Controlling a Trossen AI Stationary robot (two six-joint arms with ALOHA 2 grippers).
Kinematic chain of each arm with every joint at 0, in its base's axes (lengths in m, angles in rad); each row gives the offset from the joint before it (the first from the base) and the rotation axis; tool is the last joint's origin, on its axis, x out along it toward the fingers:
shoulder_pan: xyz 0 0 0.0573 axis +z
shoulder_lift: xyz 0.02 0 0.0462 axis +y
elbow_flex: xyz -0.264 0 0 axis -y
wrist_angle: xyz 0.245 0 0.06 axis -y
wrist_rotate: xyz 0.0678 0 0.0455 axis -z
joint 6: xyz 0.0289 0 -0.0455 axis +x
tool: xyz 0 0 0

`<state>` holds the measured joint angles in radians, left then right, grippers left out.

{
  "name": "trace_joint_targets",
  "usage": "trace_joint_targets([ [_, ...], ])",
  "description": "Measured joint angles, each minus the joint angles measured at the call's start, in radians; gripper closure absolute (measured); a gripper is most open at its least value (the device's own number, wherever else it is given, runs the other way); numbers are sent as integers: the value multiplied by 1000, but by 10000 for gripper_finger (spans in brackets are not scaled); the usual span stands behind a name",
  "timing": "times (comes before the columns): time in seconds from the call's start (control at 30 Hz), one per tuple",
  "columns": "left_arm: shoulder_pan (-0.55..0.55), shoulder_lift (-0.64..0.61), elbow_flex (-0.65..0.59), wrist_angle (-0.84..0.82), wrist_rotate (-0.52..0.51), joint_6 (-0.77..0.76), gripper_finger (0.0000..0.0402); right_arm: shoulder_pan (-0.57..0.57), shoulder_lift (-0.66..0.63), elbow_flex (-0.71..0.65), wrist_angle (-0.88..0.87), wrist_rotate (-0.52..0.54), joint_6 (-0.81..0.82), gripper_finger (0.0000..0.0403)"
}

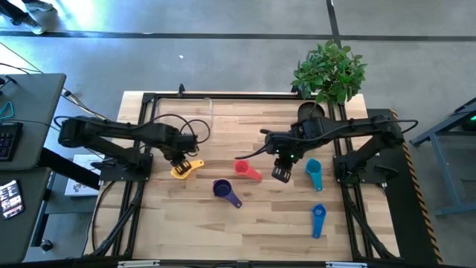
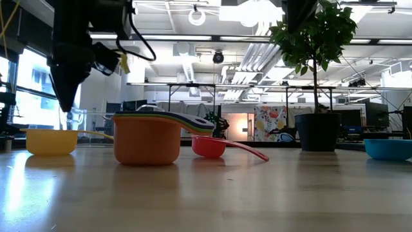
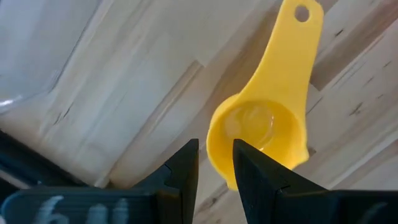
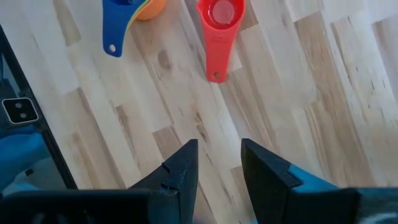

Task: Nest measuring cups in basket
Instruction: Stack the yellow measuring cup on top of the violet measuring cup

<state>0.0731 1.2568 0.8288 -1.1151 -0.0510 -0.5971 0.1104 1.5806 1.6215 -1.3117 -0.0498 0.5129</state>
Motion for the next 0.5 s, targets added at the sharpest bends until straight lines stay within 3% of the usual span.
trace_joint_targets([
  [0.5, 0, 144, 0, 35, 21, 70, 312, -6, 0, 0, 0, 0, -24, 289],
])
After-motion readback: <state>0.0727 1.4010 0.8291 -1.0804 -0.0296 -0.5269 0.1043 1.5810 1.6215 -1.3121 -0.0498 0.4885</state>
